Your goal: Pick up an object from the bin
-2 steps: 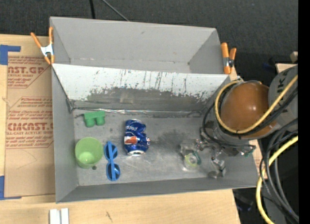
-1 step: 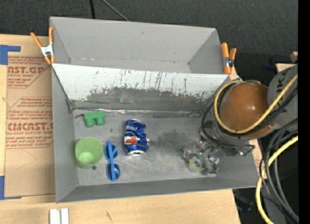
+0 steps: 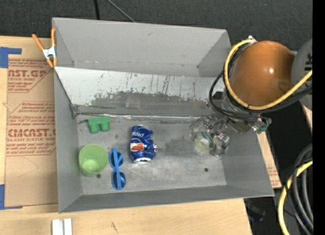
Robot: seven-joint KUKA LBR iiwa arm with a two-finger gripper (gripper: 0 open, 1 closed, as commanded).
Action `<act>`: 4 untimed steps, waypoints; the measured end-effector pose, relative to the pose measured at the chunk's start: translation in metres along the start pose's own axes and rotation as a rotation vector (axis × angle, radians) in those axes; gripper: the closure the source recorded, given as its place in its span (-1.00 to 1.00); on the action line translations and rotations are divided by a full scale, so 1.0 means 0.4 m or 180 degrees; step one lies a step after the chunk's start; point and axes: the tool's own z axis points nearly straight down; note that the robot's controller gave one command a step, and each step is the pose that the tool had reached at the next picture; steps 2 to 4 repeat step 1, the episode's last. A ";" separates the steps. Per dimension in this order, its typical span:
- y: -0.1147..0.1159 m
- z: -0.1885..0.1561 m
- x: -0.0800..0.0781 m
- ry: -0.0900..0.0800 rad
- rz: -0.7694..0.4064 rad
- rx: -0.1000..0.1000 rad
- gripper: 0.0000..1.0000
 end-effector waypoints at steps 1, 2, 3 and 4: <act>0.081 -0.203 -0.001 0.0003 -0.0152 0.0000 1.00; 0.081 -0.203 -0.001 0.0003 -0.0152 0.0000 1.00; 0.081 -0.203 -0.001 0.0003 -0.0152 0.0000 1.00; 0.081 -0.203 -0.001 0.0003 -0.0152 0.0000 1.00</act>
Offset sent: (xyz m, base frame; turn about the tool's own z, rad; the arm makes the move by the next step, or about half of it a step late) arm -0.0239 0.0223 0.0769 -0.0472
